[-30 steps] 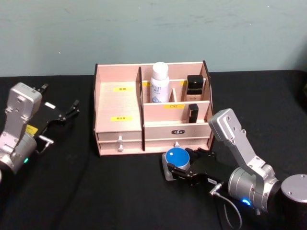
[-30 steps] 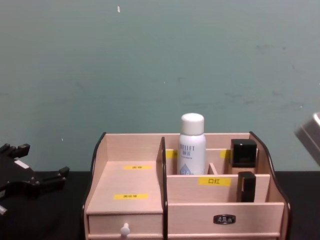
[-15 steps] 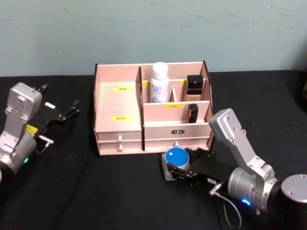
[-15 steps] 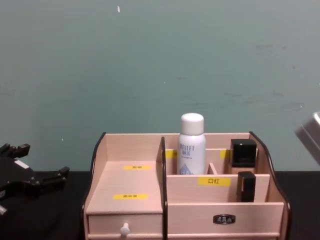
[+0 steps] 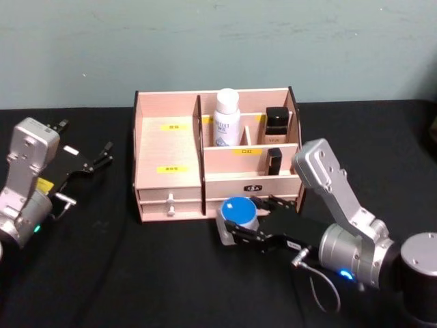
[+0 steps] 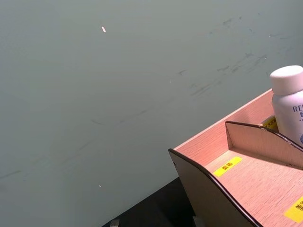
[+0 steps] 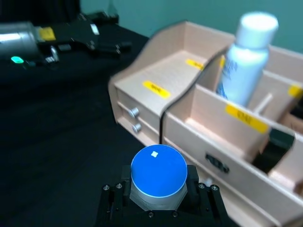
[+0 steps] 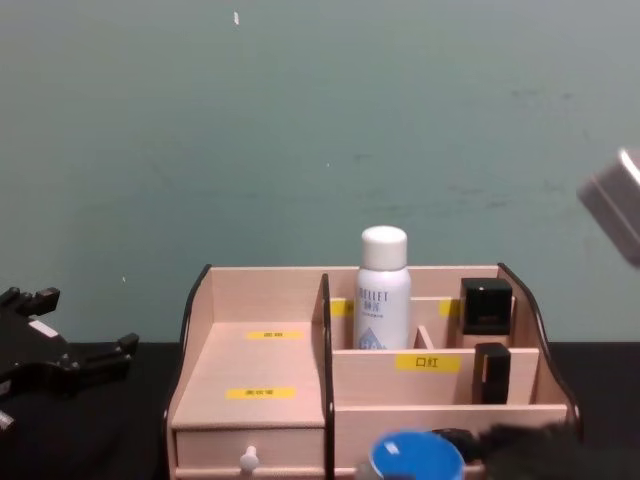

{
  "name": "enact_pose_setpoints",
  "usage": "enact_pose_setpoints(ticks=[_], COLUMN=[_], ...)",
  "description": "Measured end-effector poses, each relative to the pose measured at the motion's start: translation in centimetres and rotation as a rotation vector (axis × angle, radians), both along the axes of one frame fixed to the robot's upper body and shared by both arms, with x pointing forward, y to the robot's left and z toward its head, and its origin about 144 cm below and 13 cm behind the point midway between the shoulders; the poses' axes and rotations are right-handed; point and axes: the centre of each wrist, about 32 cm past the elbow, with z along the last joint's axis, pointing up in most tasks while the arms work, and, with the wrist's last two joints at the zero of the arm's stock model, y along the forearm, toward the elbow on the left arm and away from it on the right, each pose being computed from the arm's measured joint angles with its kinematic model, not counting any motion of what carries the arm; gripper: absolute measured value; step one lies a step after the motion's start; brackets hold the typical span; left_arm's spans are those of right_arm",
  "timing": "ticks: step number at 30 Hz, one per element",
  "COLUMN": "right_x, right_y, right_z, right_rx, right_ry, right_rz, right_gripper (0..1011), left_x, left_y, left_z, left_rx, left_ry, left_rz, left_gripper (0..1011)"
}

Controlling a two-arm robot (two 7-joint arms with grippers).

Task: Pick up the facial cleanser and watermelon frost from the table and place them into the tiered storage box.

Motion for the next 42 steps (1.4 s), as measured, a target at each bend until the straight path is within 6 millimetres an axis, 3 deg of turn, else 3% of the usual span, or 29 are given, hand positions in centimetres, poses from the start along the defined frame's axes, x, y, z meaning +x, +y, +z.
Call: enact_pose_setpoints(ticks=[8,15,29,42], right_x=[1.6,3.2,6.1,8.4], right_y=[2.3,4.2,6.5,6.9], right_z=[3.0,4.4,4.9,4.3], right_rx=[0.045,0.069,0.087,0.078], right_ry=[-0.073,-0.11,-0.128,-0.123], right_rz=[0.084,0.116,0.119,0.074], right_gripper=[702,702,702,702], left_x=[0.0,0.0,0.0,0.0], left_y=[0.0,0.0,0.0,0.0], left_z=[0.0,0.0,0.0,0.0], left_rx=[0.0,0.0,0.0,0.0], left_ry=[0.0,0.0,0.0,0.0], left_rz=[0.0,0.0,0.0,0.0], left_gripper=[1001,1001,1001,1001])
